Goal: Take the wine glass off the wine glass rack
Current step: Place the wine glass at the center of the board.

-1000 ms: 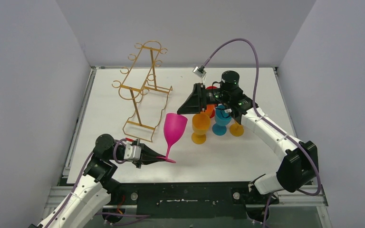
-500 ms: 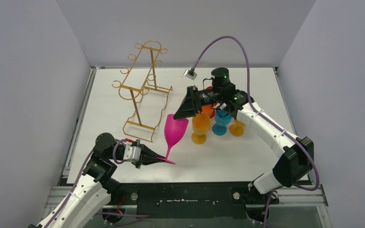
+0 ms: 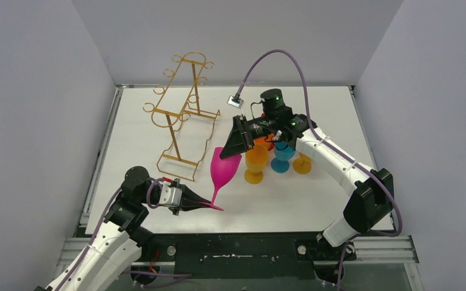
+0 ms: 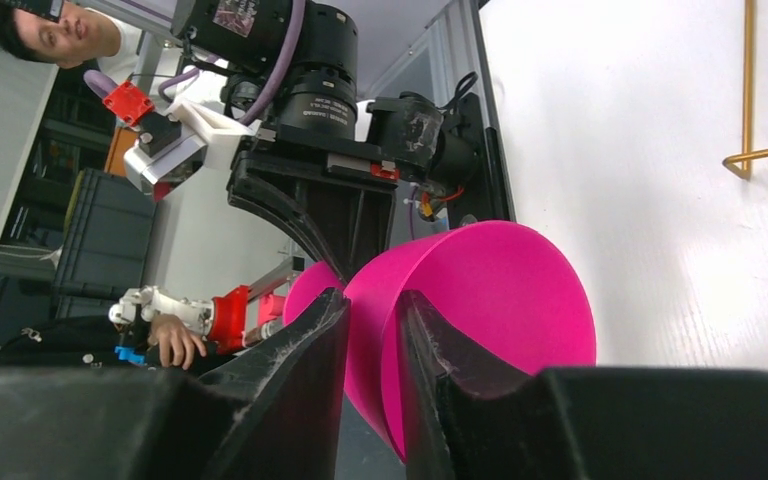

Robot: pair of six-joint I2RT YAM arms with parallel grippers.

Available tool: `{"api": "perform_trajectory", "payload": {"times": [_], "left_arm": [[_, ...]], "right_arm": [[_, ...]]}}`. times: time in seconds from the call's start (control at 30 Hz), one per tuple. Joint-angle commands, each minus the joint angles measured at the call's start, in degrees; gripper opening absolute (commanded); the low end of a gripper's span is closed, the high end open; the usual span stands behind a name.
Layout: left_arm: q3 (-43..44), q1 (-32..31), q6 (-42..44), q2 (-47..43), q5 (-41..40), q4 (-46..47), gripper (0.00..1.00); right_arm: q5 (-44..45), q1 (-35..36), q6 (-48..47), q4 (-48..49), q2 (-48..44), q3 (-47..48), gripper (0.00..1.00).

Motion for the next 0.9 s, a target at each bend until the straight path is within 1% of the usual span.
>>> {"api": "perform_trajectory", "payload": {"times": [0.0, 0.17, 0.33, 0.43, 0.53, 0.63, 0.73, 0.87], "left_arm": [[3.67, 0.17, 4.91, 0.44, 1.19, -6.14, 0.0], [3.92, 0.17, 7.15, 0.39, 0.93, -9.74, 0.0], [3.48, 0.17, 7.37, 0.13, -1.2, -9.94, 0.0], [3.16, 0.17, 7.23, -0.73, -4.03, -9.63, 0.0], [2.23, 0.16, 4.96, -2.45, -6.63, -7.28, 0.0], [0.96, 0.17, 1.53, -4.41, -8.72, -3.69, 0.13], [-0.15, 0.17, -1.83, -5.46, -8.58, -0.35, 0.3], [0.32, 0.17, -2.99, -6.39, -8.54, -0.83, 0.46]], "right_arm": [[-3.03, -0.38, 4.92, 7.66, -1.1, 0.23, 0.22], [-5.2, -0.43, 9.98, 14.9, -2.27, -1.84, 0.13], [-5.19, -0.42, 10.46, 16.0, -2.61, -2.13, 0.0], [-4.05, -0.44, 10.35, 16.29, -2.97, -2.56, 0.0], [-3.21, -0.4, 10.34, 17.34, -3.67, -3.6, 0.0], [-2.09, -0.37, 10.39, 17.86, -4.4, -4.17, 0.0], [-0.9, -0.46, 9.46, 17.61, -5.03, -4.52, 0.0], [1.25, -0.34, 7.48, 16.74, -6.21, -5.16, 0.0]]}}
